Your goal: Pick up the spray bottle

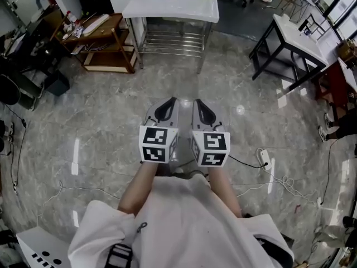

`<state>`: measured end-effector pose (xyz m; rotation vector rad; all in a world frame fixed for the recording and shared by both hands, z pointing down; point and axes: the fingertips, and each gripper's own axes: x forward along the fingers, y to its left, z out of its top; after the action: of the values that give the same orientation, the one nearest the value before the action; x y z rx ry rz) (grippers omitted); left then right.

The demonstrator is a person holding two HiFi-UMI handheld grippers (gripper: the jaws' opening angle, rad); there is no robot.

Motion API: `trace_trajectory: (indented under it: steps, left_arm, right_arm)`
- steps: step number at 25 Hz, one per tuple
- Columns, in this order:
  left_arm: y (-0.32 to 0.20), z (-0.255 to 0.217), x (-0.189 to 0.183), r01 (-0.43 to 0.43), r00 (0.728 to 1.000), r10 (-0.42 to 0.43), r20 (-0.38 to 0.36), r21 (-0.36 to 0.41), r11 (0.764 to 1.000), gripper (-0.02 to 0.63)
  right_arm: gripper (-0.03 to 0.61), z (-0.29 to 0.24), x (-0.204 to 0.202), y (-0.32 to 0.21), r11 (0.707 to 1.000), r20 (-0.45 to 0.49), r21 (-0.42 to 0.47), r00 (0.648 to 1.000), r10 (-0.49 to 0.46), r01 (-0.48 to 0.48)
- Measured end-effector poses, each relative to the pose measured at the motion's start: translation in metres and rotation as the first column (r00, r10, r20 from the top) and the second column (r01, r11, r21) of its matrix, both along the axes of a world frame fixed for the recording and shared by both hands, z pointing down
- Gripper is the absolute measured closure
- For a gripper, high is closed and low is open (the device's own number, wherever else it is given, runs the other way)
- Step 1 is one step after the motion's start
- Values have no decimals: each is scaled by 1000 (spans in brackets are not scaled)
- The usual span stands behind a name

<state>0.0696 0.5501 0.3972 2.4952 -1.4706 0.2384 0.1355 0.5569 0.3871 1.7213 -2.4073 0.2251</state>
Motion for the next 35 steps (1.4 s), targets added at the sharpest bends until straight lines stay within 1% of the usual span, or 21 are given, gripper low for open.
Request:
trace_trajectory:
  steps: [4, 8, 13, 17, 22, 28, 35]
  left_arm:
    - [-2, 4, 6, -20, 1000, 20, 0, -16, 1000, 580]
    - [-7, 6, 1, -11, 1000, 11, 1, -18, 1000, 580]
    - [-18, 1, -3, -2, 1000, 2, -3, -3, 1000, 580]
    - [-28, 0, -9, 8, 1000, -8, -21, -3, 1000, 580]
    - [-42, 7, -9, 9, 999, -9, -35, -16, 1000, 580]
    - [-69, 13, -16, 10, 999, -12, -52, -31, 999, 580]
    - [-125, 13, -26, -3, 999, 1, -51, -38, 999, 580]
  right_arm:
    - [551, 0, 2, 0, 1000, 4, 4, 1000, -2, 2]
    - [551, 4, 0, -3, 1000, -10, -12, 1000, -4, 4]
    - [551, 0, -2, -15, 1000, 10, 5, 1000, -14, 14]
    - [551, -1, -9, -23, 1000, 2, 11, 1000, -23, 23]
    - [551, 6, -9, -38, 1000, -3, -5, 1000, -23, 23]
    - [551, 10, -12, -64, 1000, -8, -16, 1000, -13, 12]
    - [551, 14, -29, -115, 999, 15, -25, 1000, -23, 24]
